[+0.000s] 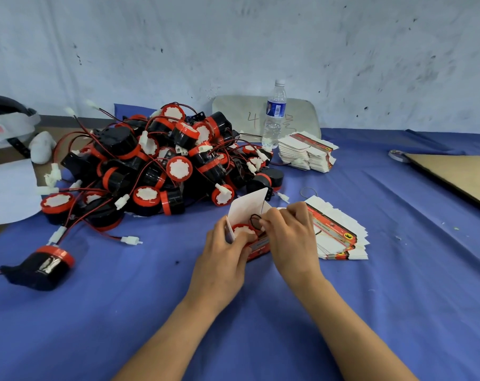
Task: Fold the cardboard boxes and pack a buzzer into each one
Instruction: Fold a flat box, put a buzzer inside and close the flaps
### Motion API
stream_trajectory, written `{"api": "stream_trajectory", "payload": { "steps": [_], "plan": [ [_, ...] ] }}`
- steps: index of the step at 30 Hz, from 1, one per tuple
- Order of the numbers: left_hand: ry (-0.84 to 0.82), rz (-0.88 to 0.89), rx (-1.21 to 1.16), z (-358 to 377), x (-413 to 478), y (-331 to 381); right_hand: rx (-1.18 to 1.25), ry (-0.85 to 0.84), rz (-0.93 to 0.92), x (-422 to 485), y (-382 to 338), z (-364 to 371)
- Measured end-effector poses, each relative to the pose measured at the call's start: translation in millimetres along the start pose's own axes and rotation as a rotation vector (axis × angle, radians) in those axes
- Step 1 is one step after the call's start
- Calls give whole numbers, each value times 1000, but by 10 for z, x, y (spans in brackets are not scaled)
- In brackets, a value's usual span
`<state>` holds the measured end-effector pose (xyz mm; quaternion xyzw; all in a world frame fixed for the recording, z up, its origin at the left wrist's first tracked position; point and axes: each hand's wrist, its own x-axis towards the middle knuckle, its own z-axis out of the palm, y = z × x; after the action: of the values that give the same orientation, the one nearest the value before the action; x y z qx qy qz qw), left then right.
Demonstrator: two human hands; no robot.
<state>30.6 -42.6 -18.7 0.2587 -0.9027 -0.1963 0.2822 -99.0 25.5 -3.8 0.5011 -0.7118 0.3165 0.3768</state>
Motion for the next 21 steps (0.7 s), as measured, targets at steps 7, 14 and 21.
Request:
{"api": "stream_trajectory", "payload": {
  "steps": [7,14,21],
  "plan": [
    [2,37,32,13,-15,22,-106,-66,-12,12,47,22],
    [20,40,-62,11,-34,17,54,-284,-4,10,77,14],
    [89,-116,-290,53,-2,-101,470,-264,241,-3,23,-59]
  ]
}}
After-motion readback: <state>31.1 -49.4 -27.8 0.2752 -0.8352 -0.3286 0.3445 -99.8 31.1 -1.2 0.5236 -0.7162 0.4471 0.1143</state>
